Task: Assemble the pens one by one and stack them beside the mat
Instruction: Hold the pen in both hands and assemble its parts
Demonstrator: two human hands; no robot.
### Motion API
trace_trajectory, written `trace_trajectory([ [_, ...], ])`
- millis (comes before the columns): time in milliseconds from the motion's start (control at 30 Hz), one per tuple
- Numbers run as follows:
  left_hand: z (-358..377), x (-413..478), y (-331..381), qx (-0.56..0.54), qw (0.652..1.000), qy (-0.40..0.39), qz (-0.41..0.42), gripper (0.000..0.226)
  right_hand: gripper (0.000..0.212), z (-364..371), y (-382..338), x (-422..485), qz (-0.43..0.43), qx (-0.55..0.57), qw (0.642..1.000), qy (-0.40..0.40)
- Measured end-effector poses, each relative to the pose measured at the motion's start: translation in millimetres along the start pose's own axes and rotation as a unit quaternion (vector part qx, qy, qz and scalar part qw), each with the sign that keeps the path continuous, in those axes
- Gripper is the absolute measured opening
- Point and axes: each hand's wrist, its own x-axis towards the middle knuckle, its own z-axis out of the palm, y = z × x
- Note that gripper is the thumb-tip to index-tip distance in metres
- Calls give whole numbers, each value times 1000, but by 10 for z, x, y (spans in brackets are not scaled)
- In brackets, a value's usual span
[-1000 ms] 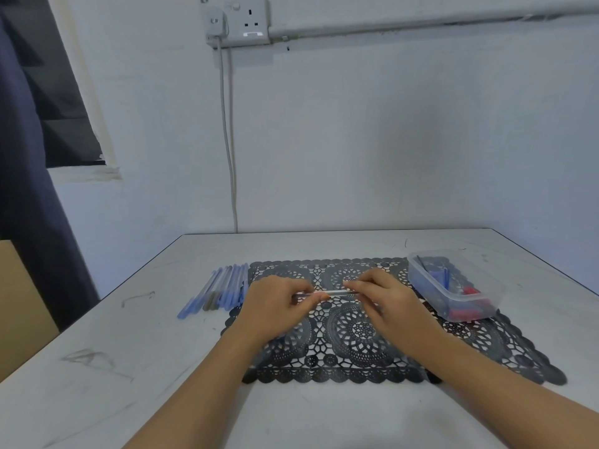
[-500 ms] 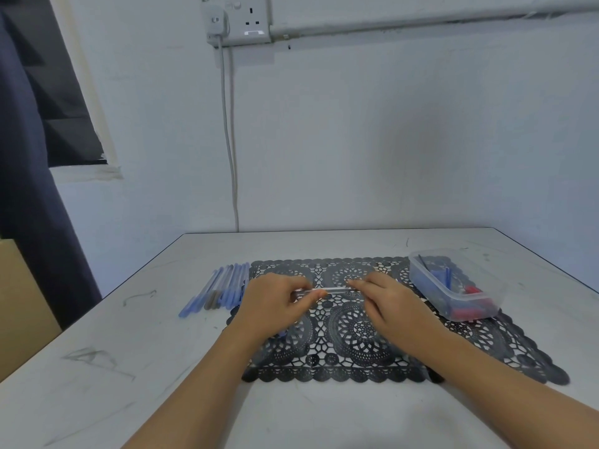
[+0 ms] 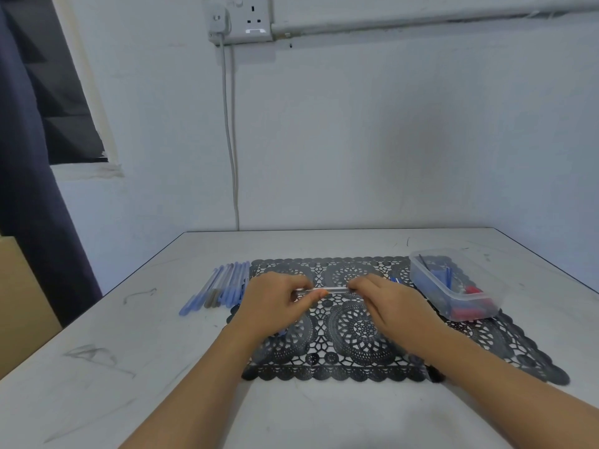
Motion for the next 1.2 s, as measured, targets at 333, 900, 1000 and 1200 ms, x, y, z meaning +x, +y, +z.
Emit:
trace_trajectory([
  [333,18,-3,-18,-3,1000,5,9,41,23,-45,8,0,-19,4,1000,16],
  [900,25,4,-53,-25,999,17,9,42,38,-159,-20,7,15,34,999,35],
  [1000,24,0,-72,-34,999,18,-6,42,48,-170,-33,5,77,1,997,-5],
  [1200,13,1,-123,-36,998,36,-36,42,30,-152,-5,-3,116,81,990,-9],
])
